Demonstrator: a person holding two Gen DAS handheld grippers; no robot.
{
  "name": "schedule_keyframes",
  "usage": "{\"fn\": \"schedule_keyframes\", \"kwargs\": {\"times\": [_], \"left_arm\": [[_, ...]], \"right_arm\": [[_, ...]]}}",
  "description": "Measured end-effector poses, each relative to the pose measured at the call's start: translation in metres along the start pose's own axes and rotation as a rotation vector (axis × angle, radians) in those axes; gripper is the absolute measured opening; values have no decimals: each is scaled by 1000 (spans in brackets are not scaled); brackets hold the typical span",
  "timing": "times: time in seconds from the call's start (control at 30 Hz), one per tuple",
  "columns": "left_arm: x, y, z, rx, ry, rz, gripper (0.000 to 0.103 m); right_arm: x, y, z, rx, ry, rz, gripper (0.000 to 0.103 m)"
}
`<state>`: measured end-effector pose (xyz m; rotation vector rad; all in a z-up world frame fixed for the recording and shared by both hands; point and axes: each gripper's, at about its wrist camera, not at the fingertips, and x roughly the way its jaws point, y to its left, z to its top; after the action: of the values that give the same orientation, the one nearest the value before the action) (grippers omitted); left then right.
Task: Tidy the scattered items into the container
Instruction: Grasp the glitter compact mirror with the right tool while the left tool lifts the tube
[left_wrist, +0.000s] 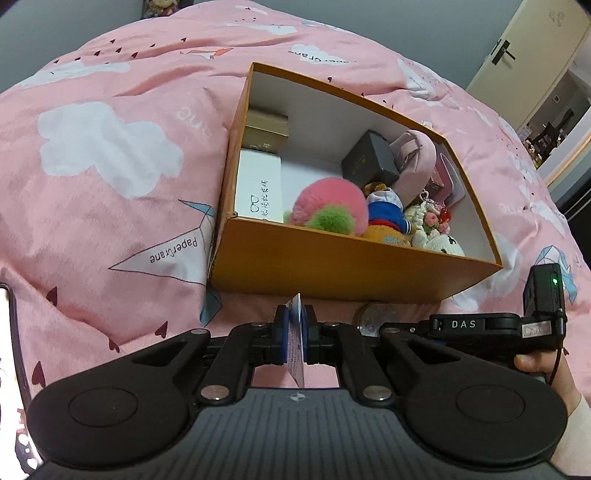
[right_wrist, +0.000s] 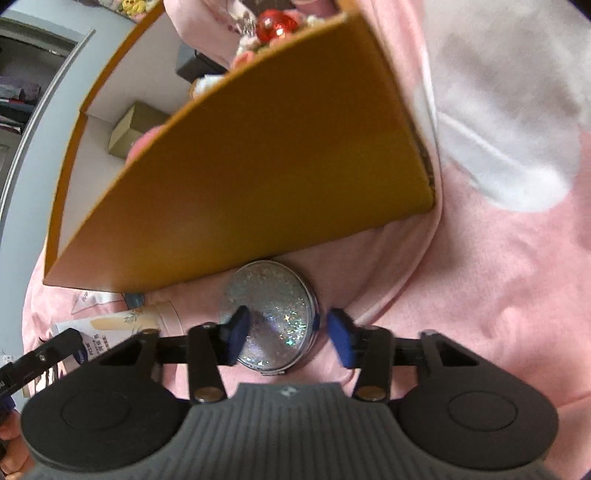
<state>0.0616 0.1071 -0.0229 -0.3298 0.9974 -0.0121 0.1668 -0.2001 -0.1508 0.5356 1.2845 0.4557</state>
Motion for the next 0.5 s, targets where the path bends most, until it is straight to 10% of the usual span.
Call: {"fn": "schedule_keyframes", "kwargs": {"times": [0.5], "left_arm": [[1, 3, -3, -21, 13, -4, 7]], "right_arm": [[-6, 55, -9, -172, -42, 26, 19]]}}
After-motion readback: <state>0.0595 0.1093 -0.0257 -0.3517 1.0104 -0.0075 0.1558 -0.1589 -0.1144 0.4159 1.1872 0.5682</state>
